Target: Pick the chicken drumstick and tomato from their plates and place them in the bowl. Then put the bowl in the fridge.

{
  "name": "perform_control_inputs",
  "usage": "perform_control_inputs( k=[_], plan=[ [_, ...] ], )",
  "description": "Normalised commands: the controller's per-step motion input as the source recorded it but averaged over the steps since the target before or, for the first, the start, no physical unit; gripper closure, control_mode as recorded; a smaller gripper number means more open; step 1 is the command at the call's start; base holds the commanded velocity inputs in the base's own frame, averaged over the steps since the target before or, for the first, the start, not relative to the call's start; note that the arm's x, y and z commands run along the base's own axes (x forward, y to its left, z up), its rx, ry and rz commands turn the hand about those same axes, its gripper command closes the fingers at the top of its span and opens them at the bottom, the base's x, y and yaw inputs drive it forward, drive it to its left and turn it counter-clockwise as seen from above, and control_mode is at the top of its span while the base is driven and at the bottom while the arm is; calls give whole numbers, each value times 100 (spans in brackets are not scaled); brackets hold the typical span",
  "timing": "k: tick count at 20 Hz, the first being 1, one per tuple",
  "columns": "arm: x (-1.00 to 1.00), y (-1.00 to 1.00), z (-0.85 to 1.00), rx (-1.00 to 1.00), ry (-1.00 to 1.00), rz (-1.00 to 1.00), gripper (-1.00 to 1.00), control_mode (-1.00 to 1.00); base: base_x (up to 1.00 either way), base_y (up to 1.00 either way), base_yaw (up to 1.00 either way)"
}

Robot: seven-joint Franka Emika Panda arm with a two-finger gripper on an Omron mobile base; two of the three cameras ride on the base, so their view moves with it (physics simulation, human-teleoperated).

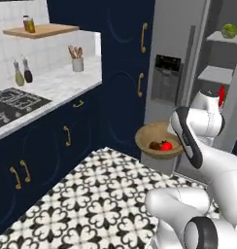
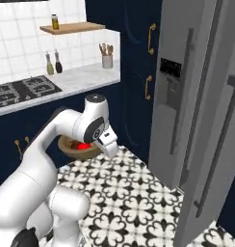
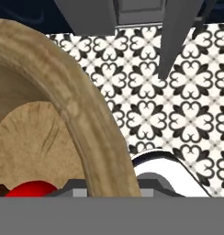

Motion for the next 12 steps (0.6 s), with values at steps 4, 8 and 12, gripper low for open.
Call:
perform_control_inputs(
  k=[4, 8, 12],
  plan=[
    [0, 0, 0, 0, 0, 0, 100, 100, 26, 34, -90],
    [0, 0, 0, 0, 0, 0, 100, 100, 47, 39, -83],
    [0, 0, 0, 0, 0, 0, 100, 100, 100, 62, -42]
  ],
)
